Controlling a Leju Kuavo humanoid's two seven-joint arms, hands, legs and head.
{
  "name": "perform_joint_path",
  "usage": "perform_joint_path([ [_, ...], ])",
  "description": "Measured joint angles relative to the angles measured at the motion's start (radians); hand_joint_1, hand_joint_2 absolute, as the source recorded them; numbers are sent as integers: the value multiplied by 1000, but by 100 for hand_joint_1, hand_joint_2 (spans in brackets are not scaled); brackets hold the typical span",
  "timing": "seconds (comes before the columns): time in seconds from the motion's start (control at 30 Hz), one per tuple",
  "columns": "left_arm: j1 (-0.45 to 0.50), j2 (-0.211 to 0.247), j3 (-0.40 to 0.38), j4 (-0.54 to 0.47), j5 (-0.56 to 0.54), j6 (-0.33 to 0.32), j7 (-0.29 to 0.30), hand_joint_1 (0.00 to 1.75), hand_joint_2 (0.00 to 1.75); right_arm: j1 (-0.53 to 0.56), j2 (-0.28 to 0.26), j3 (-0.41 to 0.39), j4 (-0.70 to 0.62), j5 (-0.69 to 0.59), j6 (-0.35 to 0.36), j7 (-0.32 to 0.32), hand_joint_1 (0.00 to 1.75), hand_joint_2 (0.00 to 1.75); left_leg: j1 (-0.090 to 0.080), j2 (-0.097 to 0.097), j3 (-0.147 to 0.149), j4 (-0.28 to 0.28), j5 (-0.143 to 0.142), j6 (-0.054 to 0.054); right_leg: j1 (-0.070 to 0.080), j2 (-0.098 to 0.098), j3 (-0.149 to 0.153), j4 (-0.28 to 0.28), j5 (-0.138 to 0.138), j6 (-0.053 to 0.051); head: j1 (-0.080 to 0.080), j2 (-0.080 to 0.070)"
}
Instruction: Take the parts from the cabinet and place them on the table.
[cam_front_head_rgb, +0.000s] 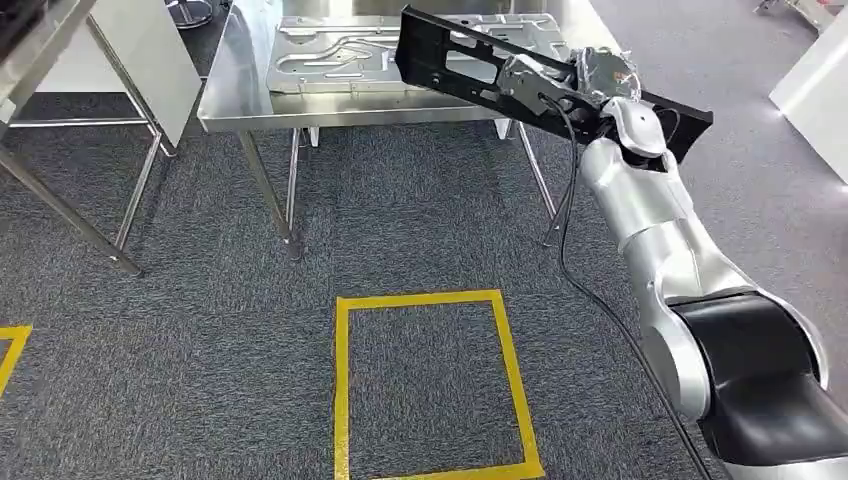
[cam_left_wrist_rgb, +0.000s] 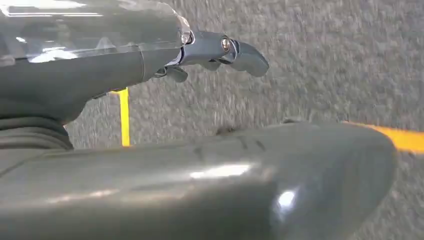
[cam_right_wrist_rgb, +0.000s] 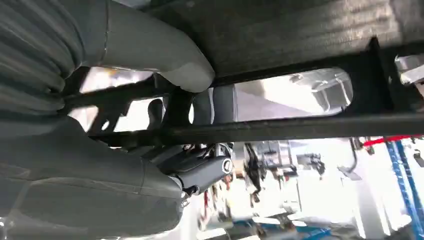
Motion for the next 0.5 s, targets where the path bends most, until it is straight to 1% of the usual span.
perform_joint_path([
  [0.03, 0, -1, 0, 0, 5, 0, 0, 0, 0, -6, 0, 8, 0, 9, 0, -13, 175, 175, 1, 0, 16, 0, -13, -4, -1, -4, 17, -79, 59, -3, 0, 0],
  [0.07, 0, -1, 0, 0, 7, 0, -1, 0, 0, -14, 0, 19, 1, 19, 1, -28, 175, 175, 1, 1, 30, 0, -25, -10, -1, -11, 34, -163, 140, -7, 0, 0],
  [0.1, 1, -1, 0, 0, 10, 0, -2, 0, 0, -22, 0, 30, 5, 28, 2, -44, 175, 175, 0, 2, 37, 0, -36, -16, 1, -20, 40, -238, 241, -13, 0, 0],
  [0.13, 0, -1, 0, 0, 14, -1, -2, 0, 0, -28, -2, 40, 8, 35, 2, -61, 175, 175, -2, 1, 43, 3, -46, -24, 10, -17, 38, -243, 223, -14, 0, 0],
  [0.23, 0, -1, 0, 0, 14, -1, -2, 0, 0, -29, -2, 40, 8, 35, 2, -61, 175, 175, -2, 1, 42, 2, -46, -24, 11, -17, 38, -243, 221, -15, 0, 0],
  [0.27, 0, -1, 0, 0, 15, -2, -4, 0, 0, -30, -2, 45, 10, 39, 4, -69, 175, 175, -1, 1, 41, -6, -48, -27, 12, -17, 42, -240, 215, -19, 1, 0],
  [0.3, -3, 0, 0, 0, 20, -2, -5, 0, 0, -41, 0, 79, 10, 53, 3, -105, 175, 175, -1, 5, 61, -9, -53, -39, 17, -11, 48, -243, 210, -35, -2, 0],
  [0.33, -9, 0, 0, 0, 28, -2, -8, 0, 0, -62, 4, 115, 11, 61, 4, -126, 175, 175, 2, 5, 48, 41, -52, -48, 10, -9, 84, -255, 193, -54, 0, 0],
  [0.37, -9, 3, 0, 0, 30, -2, -6, 0, 0, -69, 4, 130, 15, 64, 6, -130, 175, 175, 1, 5, 6, 122, -65, -50, 10, -10, 96, -257, 185, -65, -1, 0],
  [0.4, -9, 6, 0, 0, 34, -4, -3, 0, 0, -70, 5, 144, 19, 64, 8, -136, 175, 175, 2, 5, -35, 197, -94, -54, 11, -9, 107, -257, 175, -67, -1, 0],
  [0.43, -8, 8, 0, 0, 37, -8, 0, 0, 0, -65, 8, 161, 26, 64, 11, -142, 175, 175, 2, 5, -77, 265, -139, -56, 13, -8, 119, -257, 164, -68, -1, 0],
  [0.47, -7, 9, 0, 0, 41, -10, 2, 0, 0, -61, 10, 175, 34, 66, 14, -146, 175, 175, 2, 5, -112, 310, -174, -57, 15, -5, 132, -257, 154, -69, -1, 0],
  [0.5, -5, 11, 0, 0, 48, -10, 2, 0, 0, -61, 13, 187, 41, 69, 15, -150, 175, 175, 2, 5, -133, 317, -182, -57, 17, -2, 142, -257, 144, -69, -1, 0],
])
